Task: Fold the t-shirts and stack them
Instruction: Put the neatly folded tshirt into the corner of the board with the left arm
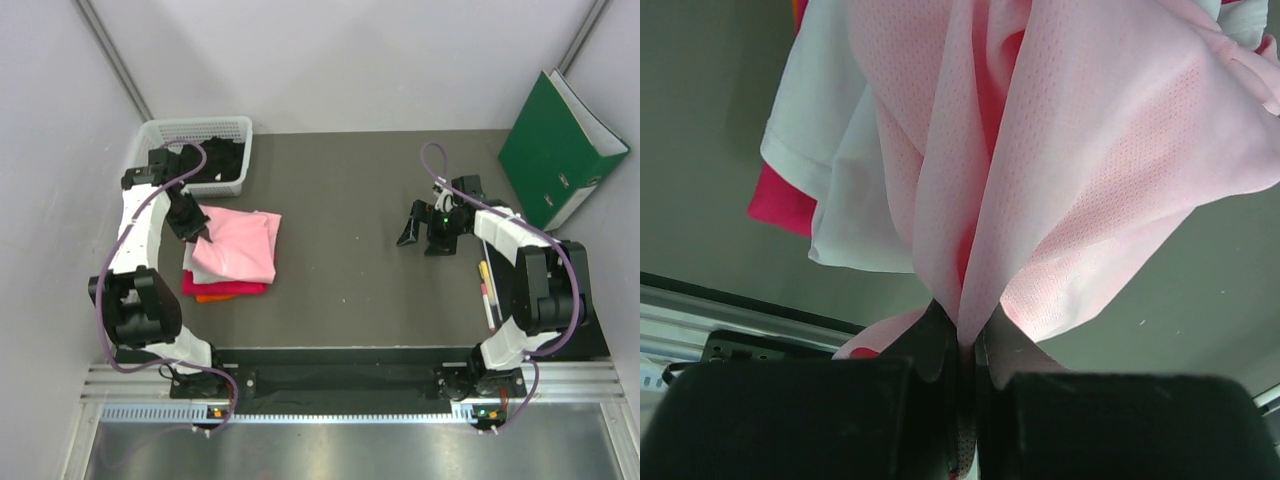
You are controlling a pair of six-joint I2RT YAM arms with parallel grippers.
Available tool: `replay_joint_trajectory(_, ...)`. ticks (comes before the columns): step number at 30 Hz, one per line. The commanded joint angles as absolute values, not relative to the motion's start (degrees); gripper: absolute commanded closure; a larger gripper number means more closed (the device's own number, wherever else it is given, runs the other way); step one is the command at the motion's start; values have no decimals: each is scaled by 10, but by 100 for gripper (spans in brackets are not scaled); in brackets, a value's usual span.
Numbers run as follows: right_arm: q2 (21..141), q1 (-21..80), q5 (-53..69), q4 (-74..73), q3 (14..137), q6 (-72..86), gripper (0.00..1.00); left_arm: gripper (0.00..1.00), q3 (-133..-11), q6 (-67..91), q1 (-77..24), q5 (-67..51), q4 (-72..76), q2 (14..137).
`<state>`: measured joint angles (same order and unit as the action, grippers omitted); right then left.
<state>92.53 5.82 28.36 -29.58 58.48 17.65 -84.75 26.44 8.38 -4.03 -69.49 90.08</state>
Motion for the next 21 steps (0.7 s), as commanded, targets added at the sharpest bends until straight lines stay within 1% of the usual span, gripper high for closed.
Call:
replay_joint_trajectory(1,936,53,293,-282,591,173,0,100,-834,243,98,-25,-704,870)
replay_joint_trajectory(5,940,53,296,-283,593,174,0,100,-811,242,120,-15,-697,873)
replay_joint_trajectory(12,940,53,297,-286,598,173,0,100,-774,243,123,-5,-653,885)
replay_joint_trajectory(18,939,52,298,-287,593,172,0,100,-785,244,125,-5,-606,894)
replay_joint_trajectory(20,937,53,298,-287,592,172,0,100,-795,248,124,25,-613,906)
replay_joint_trajectory(21,933,53,298,-287,591,172,0,93,-805,246,124,28,-620,914)
